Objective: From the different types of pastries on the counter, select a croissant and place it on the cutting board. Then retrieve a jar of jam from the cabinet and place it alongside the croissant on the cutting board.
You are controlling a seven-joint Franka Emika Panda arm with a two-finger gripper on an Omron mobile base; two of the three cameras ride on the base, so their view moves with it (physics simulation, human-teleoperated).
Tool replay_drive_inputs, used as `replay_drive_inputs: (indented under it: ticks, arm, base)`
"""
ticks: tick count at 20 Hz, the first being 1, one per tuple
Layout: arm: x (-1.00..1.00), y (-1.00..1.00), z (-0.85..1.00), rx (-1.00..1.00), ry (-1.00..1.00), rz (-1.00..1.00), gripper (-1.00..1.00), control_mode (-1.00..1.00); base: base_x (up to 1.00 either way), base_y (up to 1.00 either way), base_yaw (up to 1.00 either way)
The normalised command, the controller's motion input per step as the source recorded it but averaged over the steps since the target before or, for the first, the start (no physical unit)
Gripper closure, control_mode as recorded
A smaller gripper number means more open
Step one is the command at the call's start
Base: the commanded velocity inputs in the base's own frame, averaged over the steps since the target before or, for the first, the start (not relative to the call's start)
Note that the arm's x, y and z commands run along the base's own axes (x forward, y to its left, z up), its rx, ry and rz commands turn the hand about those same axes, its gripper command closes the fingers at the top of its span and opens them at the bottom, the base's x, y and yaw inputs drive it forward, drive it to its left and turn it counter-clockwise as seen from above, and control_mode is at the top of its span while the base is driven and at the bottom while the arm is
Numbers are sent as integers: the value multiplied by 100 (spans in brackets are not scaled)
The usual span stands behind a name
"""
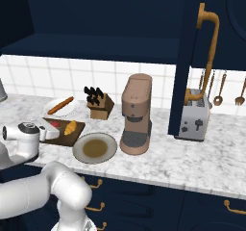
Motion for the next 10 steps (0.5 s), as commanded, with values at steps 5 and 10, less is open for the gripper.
replay_drive_inputs:
  ticks: [5,10]
  arm:
    - [37,6,-34,0,0,0,100,-100]
    - [20,11,-51,0,-1,0,-100,-100]
  base:
    - [0,0,0]
    - [0,0,0]
